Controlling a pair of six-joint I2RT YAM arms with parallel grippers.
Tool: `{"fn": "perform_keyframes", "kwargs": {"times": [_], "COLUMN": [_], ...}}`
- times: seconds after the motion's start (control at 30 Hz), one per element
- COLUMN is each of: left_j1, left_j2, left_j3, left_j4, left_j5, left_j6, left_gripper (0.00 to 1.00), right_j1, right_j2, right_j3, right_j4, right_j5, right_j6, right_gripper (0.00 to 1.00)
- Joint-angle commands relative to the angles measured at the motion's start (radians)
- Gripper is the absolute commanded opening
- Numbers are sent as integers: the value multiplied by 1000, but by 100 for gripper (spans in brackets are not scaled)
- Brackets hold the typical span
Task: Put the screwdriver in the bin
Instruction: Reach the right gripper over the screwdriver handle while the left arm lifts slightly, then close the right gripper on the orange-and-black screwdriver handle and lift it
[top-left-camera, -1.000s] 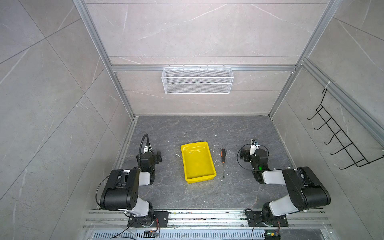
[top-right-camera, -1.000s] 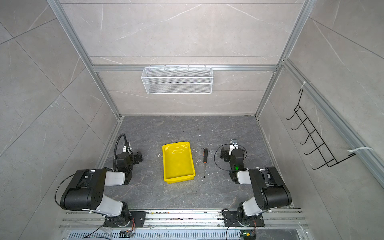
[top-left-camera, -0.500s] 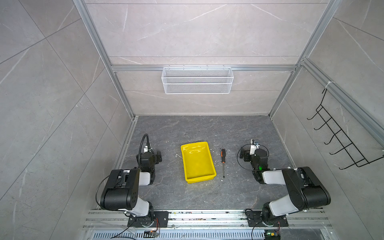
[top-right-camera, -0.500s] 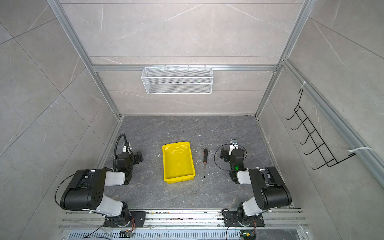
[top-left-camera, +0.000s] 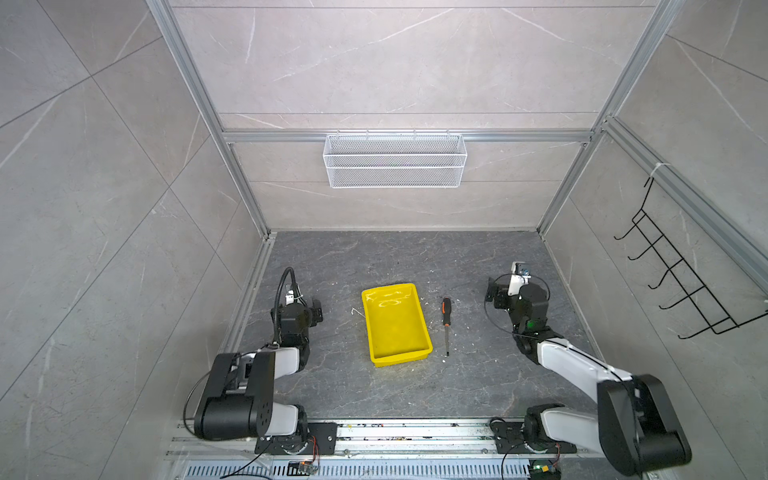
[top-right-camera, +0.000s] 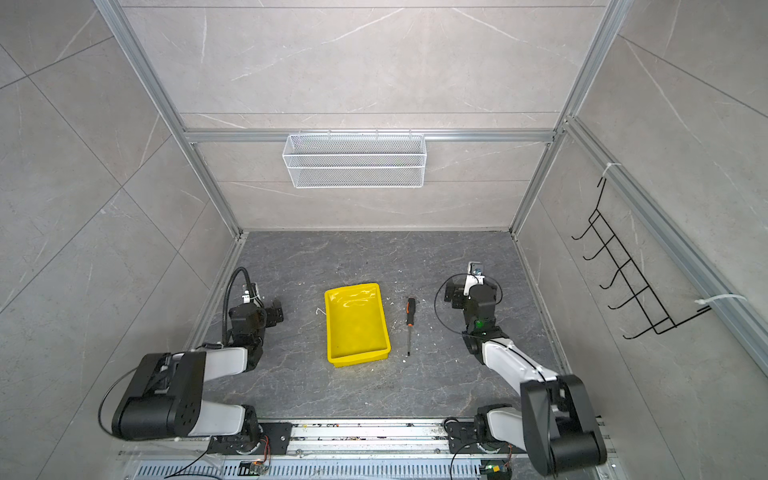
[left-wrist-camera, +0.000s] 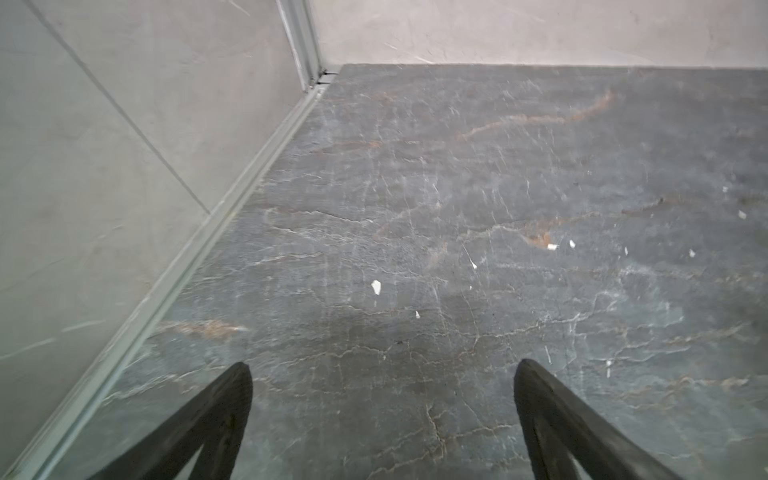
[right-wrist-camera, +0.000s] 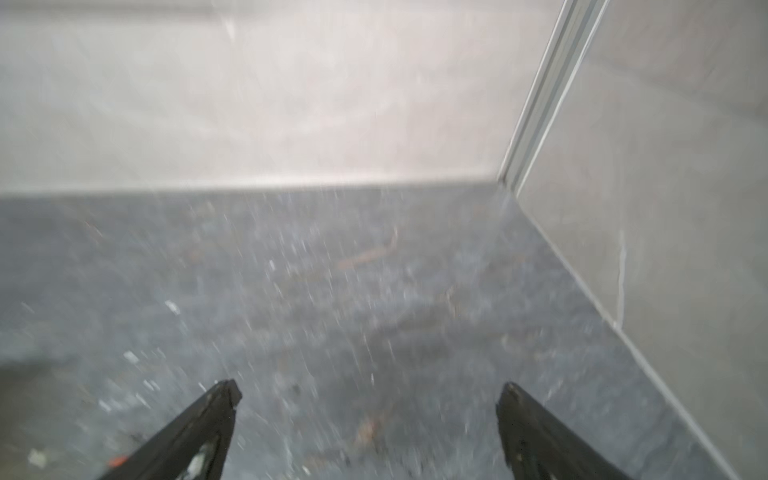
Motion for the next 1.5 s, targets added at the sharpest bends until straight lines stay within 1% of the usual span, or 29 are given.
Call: {"fn": "perform_keyframes", "kwargs": {"times": [0.0, 0.07, 0.1, 0.13, 0.2, 0.23, 0.3, 0.33, 0.4, 0.43, 0.5, 0.6, 0.7, 0.8, 0.83, 0.93, 1.07, 1.27, 1.3, 1.33, 1.47], "left_j1": [-5, -14, -24, -28, -43, -57, -87, -98, -104, -104, -103, -103, -103, -103, -103, -103, -104, -103, -103, -104, -103], "left_j2": [-121, -183, -214, -238, -273, -287, -313, -328, -362, -383, -422, -471, -483, -459, -445, -405, -380, -381, -382, -384, -402], "left_j3": [133, 199, 230, 264, 302, 306, 283, 256, 201, 176, 166, 133, 127, 133, 143, 176, 190, 190, 194, 195, 186], "left_j4": [-295, -478, -572, -668, -773, -813, -848, -849, -841, -828, -832, -795, -797, -796, -805, -840, -855, -863, -872, -878, -872], "left_j5": [-43, 10, 40, 106, 208, 235, 296, 327, 352, 357, 359, 325, 314, 325, 335, 340, 334, 321, 314, 308, 307], "left_j6": [-66, -103, -131, -149, -187, -217, -231, -225, -240, -258, -265, -286, -297, -306, -303, -282, -282, -287, -287, -288, -289], "left_gripper": [100, 100, 100, 100, 100, 100, 100, 100, 100, 100, 100, 100, 100, 100, 100, 100, 100, 100, 100, 100, 100], "right_j1": [6, 4, 2, 3, 3, 10, 43, 85, 175, 218, 281, 323, 336, 339, 339, 346, 361, 371, 371, 372, 372], "right_j2": [-70, -28, 20, 71, 152, 176, 201, 218, 251, 270, 310, 376, 420, 459, 476, 518, 564, 625, 632, 640, 652], "right_j3": [172, 346, 449, 526, 604, 593, 525, 498, 473, 464, 447, 457, 459, 453, 455, 469, 483, 490, 489, 487, 484], "right_j4": [-285, -591, -747, -838, -921, -907, -823, -793, -789, -786, -763, -776, -784, -779, -780, -789, -792, -792, -790, -787, -783], "right_j5": [-14, 104, 148, 119, 20, -45, -131, -133, -72, -43, -34, -57, -70, -80, -88, -98, -96, -99, -99, -99, -95], "right_j6": [145, 402, 461, 458, 488, 519, 591, 613, 641, 649, 663, 679, 685, 697, 698, 702, 697, 700, 704, 703, 706], "right_gripper": [99, 99, 99, 99, 99, 99, 99, 96, 88, 82, 81, 81, 77, 74, 69, 67, 65, 61, 58, 53, 50]}}
